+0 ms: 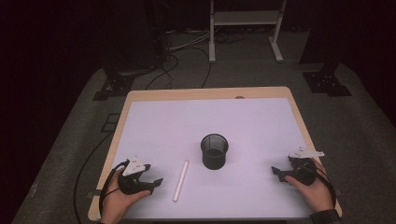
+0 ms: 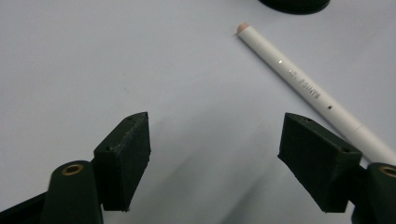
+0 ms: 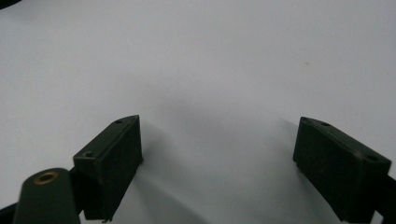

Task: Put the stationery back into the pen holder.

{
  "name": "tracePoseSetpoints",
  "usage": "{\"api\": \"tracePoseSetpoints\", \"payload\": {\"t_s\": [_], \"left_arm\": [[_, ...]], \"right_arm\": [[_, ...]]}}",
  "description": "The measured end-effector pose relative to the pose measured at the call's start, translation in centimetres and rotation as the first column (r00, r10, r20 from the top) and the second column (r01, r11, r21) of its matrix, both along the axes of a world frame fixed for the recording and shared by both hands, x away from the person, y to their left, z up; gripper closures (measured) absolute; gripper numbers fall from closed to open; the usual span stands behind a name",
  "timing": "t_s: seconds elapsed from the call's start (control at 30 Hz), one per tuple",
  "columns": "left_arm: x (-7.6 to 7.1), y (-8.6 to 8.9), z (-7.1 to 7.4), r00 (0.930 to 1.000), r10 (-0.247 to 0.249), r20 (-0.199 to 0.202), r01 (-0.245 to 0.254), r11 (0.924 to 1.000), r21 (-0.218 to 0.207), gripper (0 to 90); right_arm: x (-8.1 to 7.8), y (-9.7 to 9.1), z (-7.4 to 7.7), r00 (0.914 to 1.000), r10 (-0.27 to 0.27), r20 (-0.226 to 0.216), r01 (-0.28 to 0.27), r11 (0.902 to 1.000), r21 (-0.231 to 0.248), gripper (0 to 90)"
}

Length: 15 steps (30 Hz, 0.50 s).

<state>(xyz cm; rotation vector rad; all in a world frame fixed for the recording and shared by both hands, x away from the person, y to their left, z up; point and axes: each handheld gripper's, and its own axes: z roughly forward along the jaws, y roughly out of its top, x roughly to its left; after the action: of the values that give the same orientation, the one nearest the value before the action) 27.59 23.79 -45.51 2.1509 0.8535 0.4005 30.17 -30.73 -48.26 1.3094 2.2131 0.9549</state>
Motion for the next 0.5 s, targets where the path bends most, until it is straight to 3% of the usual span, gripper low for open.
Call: {"api": "tracePoseSetpoints", "payload": {"t_s": [0.5], "left_arm": [[0.4,-3.2,0.7,0.9991,-0.024,-0.035,0.023,0.9991,-0.035,37.1]], "right_arm": [[0.0,0.0,0.0,1.0,0.001,-0.002,-0.001,1.0,0.003,14.3]]}}
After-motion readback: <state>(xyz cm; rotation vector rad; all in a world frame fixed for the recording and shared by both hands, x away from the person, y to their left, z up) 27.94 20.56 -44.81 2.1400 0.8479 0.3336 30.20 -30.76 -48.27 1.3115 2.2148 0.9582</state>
